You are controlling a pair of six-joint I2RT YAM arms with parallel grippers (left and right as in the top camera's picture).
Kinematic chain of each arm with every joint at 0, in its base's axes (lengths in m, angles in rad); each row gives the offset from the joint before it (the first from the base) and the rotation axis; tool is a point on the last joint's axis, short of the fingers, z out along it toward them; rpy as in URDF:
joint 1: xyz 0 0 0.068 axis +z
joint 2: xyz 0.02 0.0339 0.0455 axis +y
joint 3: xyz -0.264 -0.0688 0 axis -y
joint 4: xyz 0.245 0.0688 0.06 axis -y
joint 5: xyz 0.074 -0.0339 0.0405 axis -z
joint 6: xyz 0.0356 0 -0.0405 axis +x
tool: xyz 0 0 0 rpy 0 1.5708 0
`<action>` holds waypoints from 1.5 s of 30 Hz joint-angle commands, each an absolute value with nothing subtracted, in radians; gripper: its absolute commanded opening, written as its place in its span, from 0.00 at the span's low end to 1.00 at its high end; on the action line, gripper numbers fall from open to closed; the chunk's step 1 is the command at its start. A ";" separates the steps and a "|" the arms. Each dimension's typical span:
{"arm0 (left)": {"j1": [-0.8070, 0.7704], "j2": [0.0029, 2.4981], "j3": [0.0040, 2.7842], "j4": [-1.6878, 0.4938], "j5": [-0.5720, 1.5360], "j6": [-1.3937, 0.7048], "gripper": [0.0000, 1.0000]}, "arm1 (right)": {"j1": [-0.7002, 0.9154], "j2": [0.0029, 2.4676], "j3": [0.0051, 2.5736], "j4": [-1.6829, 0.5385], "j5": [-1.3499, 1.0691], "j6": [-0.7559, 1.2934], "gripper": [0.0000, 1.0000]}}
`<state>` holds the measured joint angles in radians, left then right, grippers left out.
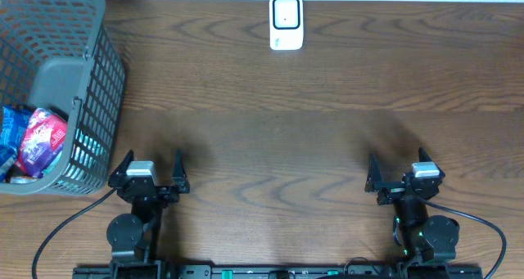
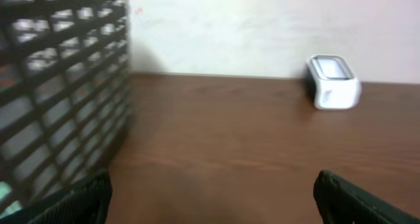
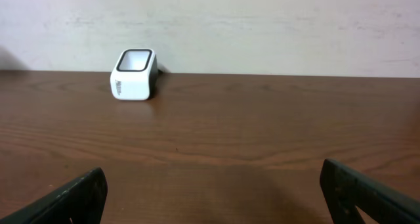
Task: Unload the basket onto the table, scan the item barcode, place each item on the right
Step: 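Reach the left gripper into the basket toward the pink liner pack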
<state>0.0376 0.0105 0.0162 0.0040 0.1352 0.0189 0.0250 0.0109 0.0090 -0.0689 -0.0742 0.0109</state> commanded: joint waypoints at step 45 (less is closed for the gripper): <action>0.442 1.632 1.909 -0.728 -0.188 0.081 0.98 | 0.021 0.006 0.006 -0.071 -0.073 0.021 0.99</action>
<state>0.3618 1.6005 1.8790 -0.7063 -0.0647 0.1234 0.0246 0.0109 0.0086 -0.0689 -0.0742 0.0113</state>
